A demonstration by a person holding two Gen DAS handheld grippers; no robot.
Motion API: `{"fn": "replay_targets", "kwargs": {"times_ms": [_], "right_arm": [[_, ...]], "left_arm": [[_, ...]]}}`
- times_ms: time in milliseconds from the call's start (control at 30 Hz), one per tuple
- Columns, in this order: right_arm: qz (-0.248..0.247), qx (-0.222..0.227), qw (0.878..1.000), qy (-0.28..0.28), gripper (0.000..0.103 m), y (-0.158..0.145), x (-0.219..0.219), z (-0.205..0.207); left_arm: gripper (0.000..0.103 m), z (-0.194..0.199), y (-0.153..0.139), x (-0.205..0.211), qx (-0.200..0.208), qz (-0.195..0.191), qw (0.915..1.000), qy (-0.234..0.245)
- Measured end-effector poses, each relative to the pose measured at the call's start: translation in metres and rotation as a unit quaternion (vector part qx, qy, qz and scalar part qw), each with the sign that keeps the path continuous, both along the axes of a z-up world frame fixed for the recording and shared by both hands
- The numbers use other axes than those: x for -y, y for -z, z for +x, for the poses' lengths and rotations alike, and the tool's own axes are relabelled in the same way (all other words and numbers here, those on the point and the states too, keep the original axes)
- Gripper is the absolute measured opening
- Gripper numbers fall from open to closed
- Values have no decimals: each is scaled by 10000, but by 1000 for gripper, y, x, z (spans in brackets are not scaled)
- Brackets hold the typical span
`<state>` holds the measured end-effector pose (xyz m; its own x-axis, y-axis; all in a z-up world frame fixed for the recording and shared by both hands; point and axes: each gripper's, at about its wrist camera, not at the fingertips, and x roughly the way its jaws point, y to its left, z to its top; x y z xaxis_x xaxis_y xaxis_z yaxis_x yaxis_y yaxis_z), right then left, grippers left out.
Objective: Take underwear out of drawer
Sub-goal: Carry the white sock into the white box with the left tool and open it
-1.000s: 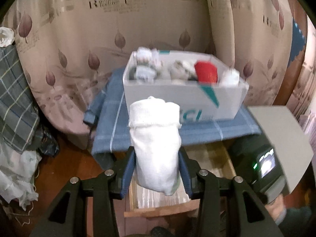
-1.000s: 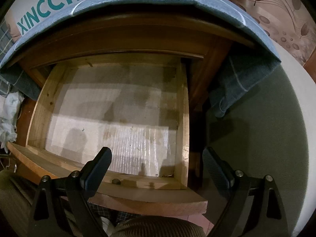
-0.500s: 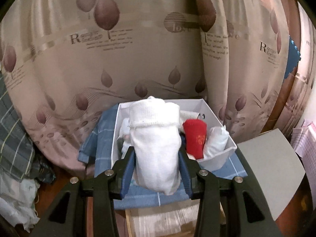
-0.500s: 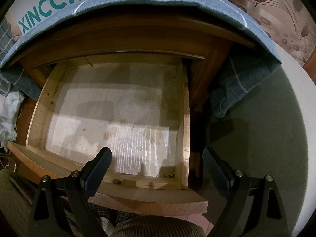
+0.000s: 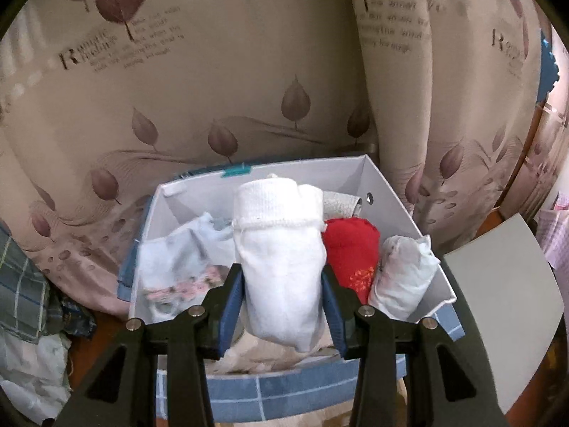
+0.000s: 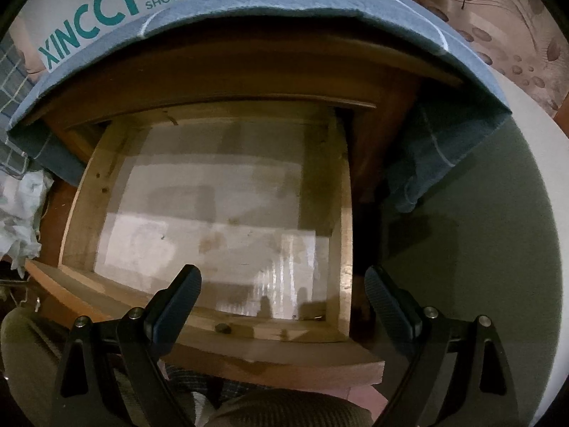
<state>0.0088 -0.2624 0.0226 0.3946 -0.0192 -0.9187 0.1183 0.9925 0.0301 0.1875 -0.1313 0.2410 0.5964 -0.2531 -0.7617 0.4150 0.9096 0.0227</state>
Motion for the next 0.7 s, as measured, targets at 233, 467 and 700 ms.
{"fn": "replay_targets", "kwargs": {"times_ms": [233,467,700], "right_arm": [[36,79,10000,-10,92,-4,-1,-2],[133,60,9999,-10,92,-2,2,-1],[180,39,9998,-13,92,-1,2,0]], "left_arm": [[43,26,27,10,-222,132,9995,-168],[44,46,48,7,-385,254,9981,-412],[49,46,56,6,-344,219,9975,-570]]}}
